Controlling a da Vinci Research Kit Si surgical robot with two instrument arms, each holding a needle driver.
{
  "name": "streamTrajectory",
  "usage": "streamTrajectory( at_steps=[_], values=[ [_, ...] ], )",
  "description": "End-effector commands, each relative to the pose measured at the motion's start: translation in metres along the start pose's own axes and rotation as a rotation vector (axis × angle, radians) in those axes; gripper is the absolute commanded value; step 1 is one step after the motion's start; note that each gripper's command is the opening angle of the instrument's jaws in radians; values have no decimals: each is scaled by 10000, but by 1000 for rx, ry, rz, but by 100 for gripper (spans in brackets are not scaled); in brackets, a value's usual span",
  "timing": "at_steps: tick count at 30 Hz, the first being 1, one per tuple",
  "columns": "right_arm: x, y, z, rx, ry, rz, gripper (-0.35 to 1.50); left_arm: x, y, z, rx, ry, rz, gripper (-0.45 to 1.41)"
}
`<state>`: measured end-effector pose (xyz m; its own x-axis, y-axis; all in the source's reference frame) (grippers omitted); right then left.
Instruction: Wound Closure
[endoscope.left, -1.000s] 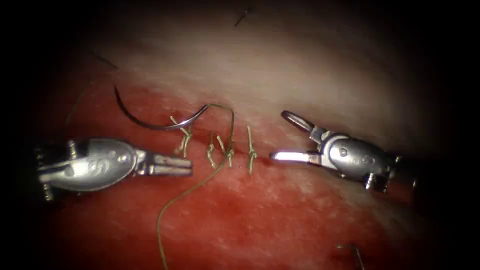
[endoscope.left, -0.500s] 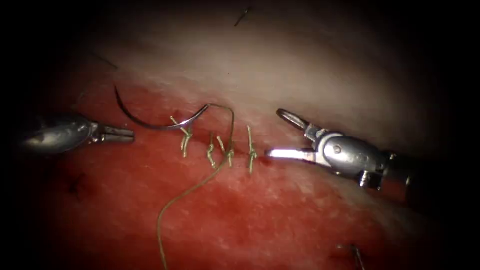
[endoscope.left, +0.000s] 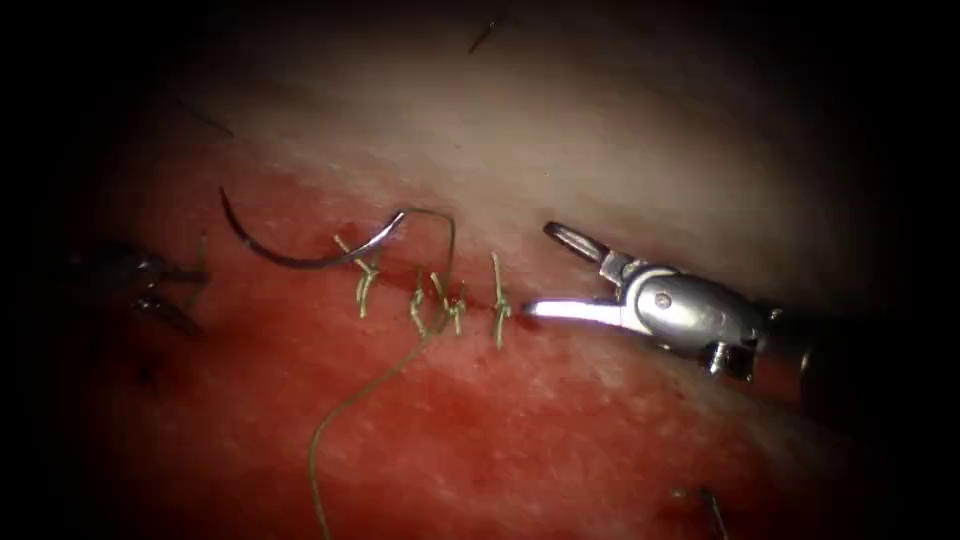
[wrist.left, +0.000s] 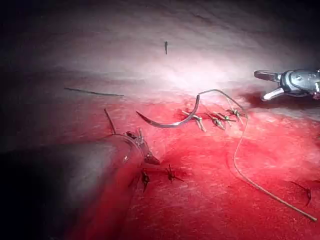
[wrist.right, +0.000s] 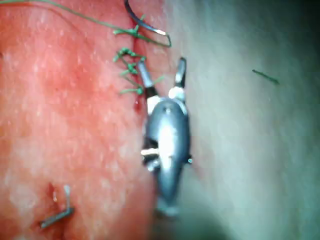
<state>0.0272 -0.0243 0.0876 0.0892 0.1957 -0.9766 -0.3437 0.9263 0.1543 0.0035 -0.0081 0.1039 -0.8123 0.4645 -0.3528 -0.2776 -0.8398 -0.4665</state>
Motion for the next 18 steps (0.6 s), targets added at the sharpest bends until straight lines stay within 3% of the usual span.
streamTrajectory(
  at_steps=[1, 4, 11, 12, 14, 18],
  values=[
    [-5, -1, 9, 1, 3, -1, 136, -1, -5, 2, 6, -4, -9, 72],
    [-6, -2, 9, 1, 3, -2, 135, -3, -20, -24, 25, -17, -27, 84],
    [-6, -2, 9, 1, 3, -2, 135, 14, -35, -66, 34, -10, -54, 77],
    [-7, -1, 9, 1, 3, -2, 135, 31, -41, -87, 44, 49, -78, 64],
    [-7, -1, 9, 1, 3, -2, 135, 46, -44, -98, 58, 141, -48, 52],
    [-7, 0, 7, 2, 3, -1, 135, 74, -33, -103, 97, 324, -25, 44]
  ],
)
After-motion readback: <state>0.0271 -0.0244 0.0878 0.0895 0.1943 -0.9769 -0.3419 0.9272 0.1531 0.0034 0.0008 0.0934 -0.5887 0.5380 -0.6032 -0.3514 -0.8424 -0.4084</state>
